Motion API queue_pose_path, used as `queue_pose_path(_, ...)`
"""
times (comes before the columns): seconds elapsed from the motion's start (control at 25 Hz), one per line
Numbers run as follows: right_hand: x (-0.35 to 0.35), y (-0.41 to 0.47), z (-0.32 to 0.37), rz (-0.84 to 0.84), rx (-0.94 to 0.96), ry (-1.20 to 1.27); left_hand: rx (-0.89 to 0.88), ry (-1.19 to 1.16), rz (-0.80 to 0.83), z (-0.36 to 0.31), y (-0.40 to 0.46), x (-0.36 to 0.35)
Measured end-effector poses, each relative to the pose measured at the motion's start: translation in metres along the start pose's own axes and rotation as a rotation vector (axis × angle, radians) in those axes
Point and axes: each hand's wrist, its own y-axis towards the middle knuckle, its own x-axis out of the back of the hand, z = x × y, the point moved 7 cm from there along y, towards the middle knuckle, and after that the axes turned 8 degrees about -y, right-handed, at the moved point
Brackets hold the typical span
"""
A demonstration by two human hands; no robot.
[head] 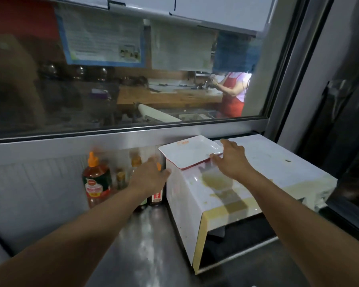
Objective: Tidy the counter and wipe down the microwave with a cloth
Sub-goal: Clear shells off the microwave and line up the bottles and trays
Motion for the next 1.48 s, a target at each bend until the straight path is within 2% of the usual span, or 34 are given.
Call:
queue_pose_path(0.32, -0.047, 0.109, -0.041, 0.129, 0.076, -0.095, 0.118, -0.138, -0.192, -0.012, 0.057, -0.043)
queue_pose_path(0.56, -0.060, 0.127, -0.038, 0.145, 0.089, -0.131, 0.197, -0.143, -0.257, -0.006, 0.068, -0.049)
queue_pose_path(0.76, -0.051, 0.120, -0.029, 0.137, 0.114, -0.018, 0.231, -0.133, -0.304, -0.002, 0.059, -0.035)
queue_pose_path(1.04, -0.018, 0.062, 0.013, 0.115, 0.197, 0.058, 0.253, -0.141, -0.379, 0.006, -0.007, 0.021)
queue_pose_path(1.32, -0.003, -0.051, 0.071, 0.134, 0.291, 0.138, 0.309, -0.156, -0.444, 0.046, -0.128, 0.089)
queue_pose_path(1.48, -0.015, -0.127, 0.093, 0.185, 0.323, 0.095, 0.349, -0.148, -0.474, 0.074, -0.204, 0.113)
